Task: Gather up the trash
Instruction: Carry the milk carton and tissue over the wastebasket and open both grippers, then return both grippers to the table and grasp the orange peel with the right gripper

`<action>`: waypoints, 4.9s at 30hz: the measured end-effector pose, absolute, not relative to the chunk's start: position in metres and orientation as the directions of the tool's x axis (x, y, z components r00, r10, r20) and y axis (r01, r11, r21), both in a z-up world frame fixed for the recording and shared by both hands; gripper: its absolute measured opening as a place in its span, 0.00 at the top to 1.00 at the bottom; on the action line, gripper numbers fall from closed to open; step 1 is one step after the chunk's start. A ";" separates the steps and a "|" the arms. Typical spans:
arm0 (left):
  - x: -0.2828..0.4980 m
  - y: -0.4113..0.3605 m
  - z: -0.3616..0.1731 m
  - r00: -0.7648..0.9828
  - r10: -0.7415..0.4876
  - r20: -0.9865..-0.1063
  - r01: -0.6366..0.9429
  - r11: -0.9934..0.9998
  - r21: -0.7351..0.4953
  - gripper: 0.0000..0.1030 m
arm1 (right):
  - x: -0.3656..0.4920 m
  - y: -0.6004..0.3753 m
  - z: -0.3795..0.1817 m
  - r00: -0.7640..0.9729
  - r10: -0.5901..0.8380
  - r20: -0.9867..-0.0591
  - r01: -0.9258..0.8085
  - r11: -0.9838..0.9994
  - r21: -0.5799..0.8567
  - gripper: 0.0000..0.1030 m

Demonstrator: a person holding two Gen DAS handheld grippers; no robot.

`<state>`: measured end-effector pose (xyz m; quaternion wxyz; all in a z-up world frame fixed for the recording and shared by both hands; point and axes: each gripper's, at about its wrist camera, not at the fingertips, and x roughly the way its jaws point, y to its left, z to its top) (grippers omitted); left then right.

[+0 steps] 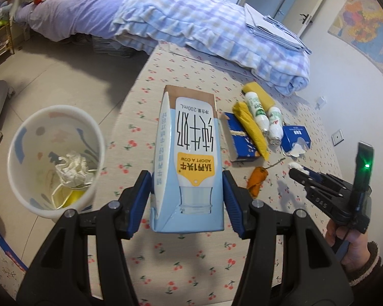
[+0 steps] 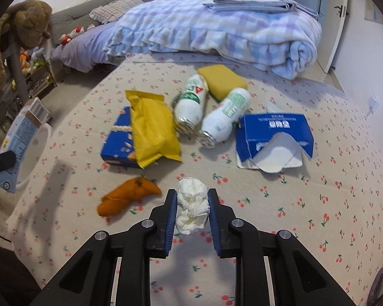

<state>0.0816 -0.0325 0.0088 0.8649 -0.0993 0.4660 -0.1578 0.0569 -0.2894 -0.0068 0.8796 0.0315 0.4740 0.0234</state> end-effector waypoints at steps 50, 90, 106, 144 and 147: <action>0.086 0.153 -0.017 0.452 0.113 -0.885 -0.370 0.926 -0.071 0.12 | 0.127 -0.027 0.013 0.447 0.465 -0.764 -0.429 0.861 0.273 0.74; 0.083 0.114 -0.016 0.498 0.007 -0.867 -0.224 0.967 -0.121 0.01 | 0.103 -0.148 0.015 0.588 0.230 -0.775 -0.160 0.973 0.167 0.00; 0.073 0.066 -0.025 0.543 -0.070 -0.837 -0.118 0.980 -0.159 0.01 | 0.061 -0.232 -0.031 0.544 0.071 -0.836 0.041 0.993 0.111 0.00; 0.082 -0.028 -0.034 0.515 -0.130 -0.847 0.055 0.991 -0.119 0.01 | 0.054 -0.299 -0.044 0.514 0.049 -0.857 0.112 0.986 0.123 0.86; 0.086 -0.048 -0.036 0.504 -0.147 -0.851 0.085 0.989 -0.121 0.01 | 0.047 -0.318 -0.045 0.517 0.076 -0.853 0.129 0.978 0.165 0.87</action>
